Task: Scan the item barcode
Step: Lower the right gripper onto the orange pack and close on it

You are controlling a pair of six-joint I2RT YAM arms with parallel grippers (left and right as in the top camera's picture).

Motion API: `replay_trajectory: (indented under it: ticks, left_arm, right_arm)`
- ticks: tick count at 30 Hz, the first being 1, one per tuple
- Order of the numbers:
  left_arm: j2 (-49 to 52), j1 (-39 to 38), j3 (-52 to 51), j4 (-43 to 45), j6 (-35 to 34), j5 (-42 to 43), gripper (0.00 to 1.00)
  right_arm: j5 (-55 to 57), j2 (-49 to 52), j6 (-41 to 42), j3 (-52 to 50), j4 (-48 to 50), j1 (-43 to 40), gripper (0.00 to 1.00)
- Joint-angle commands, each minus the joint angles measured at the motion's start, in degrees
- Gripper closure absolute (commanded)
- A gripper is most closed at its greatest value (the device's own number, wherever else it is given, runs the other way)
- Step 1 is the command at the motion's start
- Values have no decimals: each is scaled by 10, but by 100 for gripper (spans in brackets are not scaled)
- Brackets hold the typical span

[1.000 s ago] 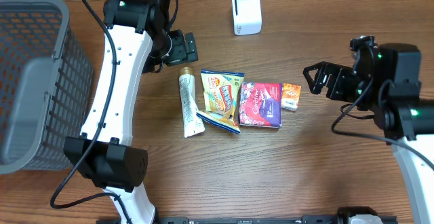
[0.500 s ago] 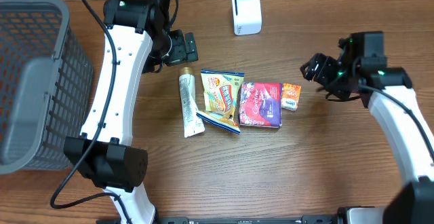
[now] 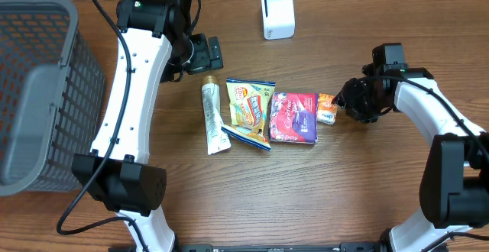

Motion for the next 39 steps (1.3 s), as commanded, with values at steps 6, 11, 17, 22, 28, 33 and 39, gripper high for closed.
replay_trajectory:
  ticks: [6,11,17,22,28,33,39]
  left_arm:
    - [0,-4,1,1,-6,2,0]
    - [0,-4,1,1,-6,2,0]
    - [0,-4,1,1,-6,2,0]
    - [0,0,1,3,-6,2,0]
    - [0,0,1,3,-6,2,0]
    - [0,0,1,3,-6,2,0]
    - [0,0,1,3,-6,2,0]
  right_arm:
    - [-9,7,-19,-8,20,7,50]
    - [-9,7,-18,-43,59,10,48]
    - [-9,7,-16,-46,59,10,48]
    - [-4,9,-21,-68,76,11,43]
    - [-5,11,-21,-82,86,10,46]
    - [-40,11,-63,-81,95,10,52]
    - [-94,11,-77,-81,114,3,48]
